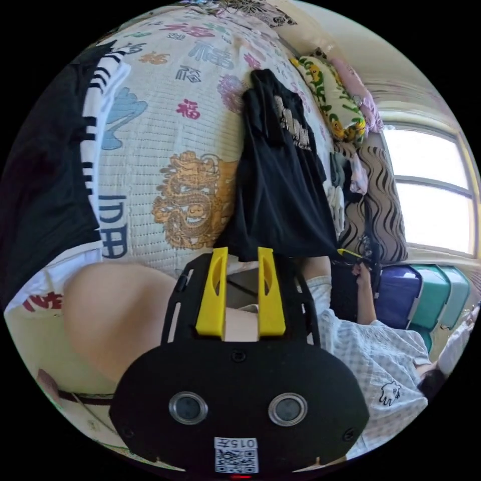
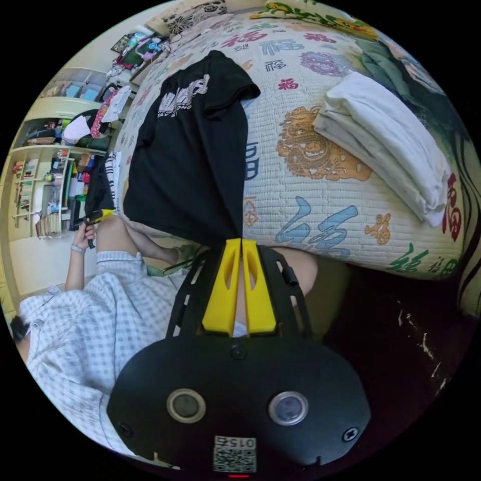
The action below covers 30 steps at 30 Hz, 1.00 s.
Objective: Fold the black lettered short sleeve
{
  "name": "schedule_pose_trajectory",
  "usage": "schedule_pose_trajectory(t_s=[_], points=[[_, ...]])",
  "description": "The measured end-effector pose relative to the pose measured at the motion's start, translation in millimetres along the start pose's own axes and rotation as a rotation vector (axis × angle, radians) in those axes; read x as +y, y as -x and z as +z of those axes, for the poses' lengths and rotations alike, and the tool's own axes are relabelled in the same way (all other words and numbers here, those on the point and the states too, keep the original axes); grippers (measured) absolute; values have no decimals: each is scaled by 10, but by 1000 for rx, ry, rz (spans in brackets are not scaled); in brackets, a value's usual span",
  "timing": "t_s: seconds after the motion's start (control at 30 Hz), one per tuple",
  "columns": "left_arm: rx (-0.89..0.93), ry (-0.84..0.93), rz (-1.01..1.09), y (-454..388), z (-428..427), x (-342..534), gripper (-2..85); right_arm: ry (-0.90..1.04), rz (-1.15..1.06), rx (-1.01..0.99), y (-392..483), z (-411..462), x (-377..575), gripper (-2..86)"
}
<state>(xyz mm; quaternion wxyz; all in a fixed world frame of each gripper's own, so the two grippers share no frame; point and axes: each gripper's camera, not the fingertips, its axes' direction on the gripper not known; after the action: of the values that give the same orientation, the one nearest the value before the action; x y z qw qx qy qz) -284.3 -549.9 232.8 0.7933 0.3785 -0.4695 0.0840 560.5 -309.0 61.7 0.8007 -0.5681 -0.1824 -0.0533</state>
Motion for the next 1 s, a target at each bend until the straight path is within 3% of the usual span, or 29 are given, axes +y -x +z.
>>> schedule_pose_trajectory(t_s=[0.27,0.47,0.6,0.8,0.93,1.0], points=[[-19,113,8,-159,427,-194,114,-4,34,172,-165,-386,-165,-5],[2,238,99,-368,659,-114,14,36,7,110,-128,-322,-142,-4],[232,6,120,-315,-193,294,-2,-50,-22,-69,-67,-596,69,-4],[304,-355,150,-304,-1712,1218,-6,-148,-87,-334,123,-990,413,-4],[333,-400,147,-278,-1975,1249,-7,-231,-80,-504,60,-1121,309,-5],[448,-391,116,-180,-1976,831,-8,-281,-75,-554,-21,-1278,-51,-5]])
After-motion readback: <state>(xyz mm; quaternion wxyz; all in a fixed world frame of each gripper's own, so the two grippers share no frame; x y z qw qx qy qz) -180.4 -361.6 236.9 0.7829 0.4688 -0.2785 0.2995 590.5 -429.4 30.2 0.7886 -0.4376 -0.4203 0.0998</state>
